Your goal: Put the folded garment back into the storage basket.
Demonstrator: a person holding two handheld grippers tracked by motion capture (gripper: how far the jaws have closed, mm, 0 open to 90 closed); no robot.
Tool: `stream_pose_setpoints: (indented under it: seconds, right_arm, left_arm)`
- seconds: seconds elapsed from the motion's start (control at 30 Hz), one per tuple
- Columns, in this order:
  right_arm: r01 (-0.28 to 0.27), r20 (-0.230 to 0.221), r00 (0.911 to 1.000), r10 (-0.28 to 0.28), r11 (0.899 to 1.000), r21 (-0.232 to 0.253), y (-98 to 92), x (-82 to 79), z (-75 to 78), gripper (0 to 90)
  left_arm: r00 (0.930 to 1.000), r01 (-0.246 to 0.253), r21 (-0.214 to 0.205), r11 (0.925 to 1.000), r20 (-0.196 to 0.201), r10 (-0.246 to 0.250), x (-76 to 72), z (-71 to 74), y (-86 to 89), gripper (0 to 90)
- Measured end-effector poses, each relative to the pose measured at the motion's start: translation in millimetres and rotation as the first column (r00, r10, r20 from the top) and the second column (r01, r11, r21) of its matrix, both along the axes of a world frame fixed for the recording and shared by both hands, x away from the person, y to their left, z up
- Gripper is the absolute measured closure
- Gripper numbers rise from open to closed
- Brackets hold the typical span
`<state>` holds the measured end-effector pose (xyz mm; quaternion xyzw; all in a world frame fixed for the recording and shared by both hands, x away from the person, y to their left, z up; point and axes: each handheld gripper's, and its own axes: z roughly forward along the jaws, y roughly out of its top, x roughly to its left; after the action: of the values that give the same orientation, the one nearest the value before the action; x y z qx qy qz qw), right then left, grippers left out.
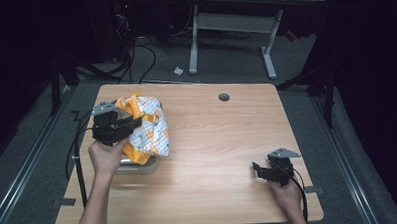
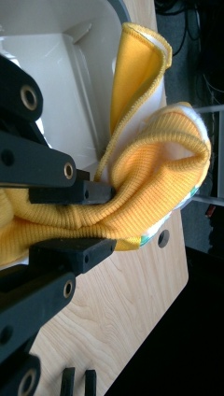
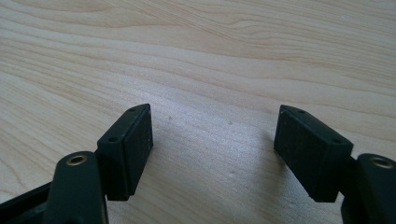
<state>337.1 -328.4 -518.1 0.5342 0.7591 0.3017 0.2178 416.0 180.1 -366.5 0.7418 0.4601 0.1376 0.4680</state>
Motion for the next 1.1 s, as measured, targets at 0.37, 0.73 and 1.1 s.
stream_pose_setpoints:
  seconds: [0.37, 0.73, 1.1]
  right_arm:
    - [0.0, 0.0, 1.0, 0.0, 1.0, 0.0, 0.0, 0.0, 0.0, 28.4]
    - [0.001, 0.0, 1.0, -0.001, 1.0, 0.0, 0.0, 0.1, 0.0, 28.4]
    - [0.001, 0.0, 1.0, -0.001, 1.0, 0.0, 0.1, 0.1, 0.0, 28.4]
  left_arm:
    - [0.9993, -0.03, 0.066, 0.9974, -0.019, 0.031, 6.1, -7.1, 5.0, 75.1]
    - [0.9963, -0.075, 0.203, 0.9763, -0.027, 0.082, 16.9, -20.0, 3.4, 75.1]
    - [0.9926, -0.096, 0.235, 0.9672, -0.05, 0.11, 23.4, -34.3, 5.2, 75.1]
